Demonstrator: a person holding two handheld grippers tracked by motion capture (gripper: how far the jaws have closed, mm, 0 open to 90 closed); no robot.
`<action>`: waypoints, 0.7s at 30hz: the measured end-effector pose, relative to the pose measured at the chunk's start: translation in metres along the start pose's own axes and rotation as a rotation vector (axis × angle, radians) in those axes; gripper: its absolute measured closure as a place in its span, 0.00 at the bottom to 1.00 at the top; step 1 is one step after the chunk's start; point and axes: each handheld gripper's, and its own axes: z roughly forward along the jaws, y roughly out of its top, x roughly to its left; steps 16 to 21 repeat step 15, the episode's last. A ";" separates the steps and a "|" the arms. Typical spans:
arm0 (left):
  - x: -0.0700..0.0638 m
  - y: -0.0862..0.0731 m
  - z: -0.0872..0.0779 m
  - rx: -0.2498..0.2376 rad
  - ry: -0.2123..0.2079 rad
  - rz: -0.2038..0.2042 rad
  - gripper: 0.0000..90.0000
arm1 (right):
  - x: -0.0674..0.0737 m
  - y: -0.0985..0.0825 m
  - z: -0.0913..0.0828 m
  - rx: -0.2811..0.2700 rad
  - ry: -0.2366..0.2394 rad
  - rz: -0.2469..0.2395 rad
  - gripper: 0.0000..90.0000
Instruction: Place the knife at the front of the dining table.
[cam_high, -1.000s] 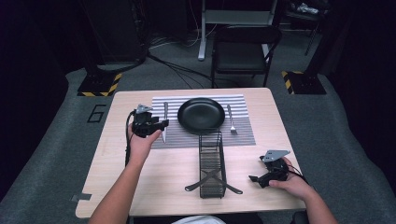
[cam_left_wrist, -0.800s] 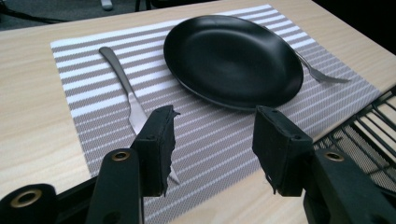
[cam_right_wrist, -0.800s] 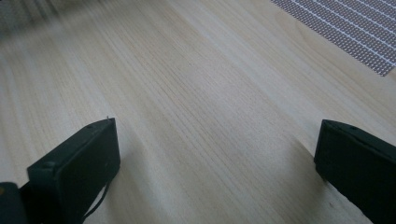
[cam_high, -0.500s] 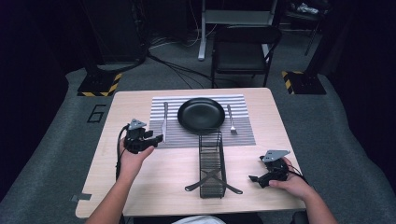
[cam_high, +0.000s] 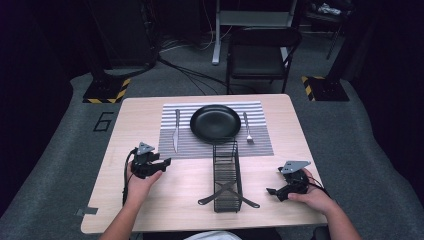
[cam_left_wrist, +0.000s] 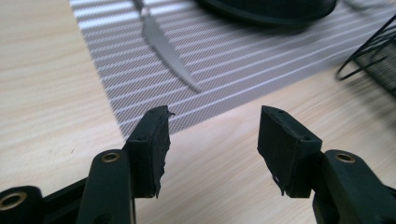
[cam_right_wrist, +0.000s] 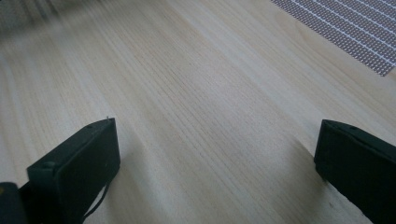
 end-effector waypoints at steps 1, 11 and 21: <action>0.002 -0.003 0.001 0.004 0.010 0.004 0.48 | 0.000 0.000 0.000 0.003 0.001 0.001 0.00; 0.004 -0.029 0.010 0.031 0.081 0.041 0.46 | 0.000 0.000 0.000 0.001 0.000 0.004 0.00; 0.002 -0.031 0.011 0.015 0.146 0.080 0.44 | 0.000 0.000 0.000 0.002 -0.001 0.002 0.00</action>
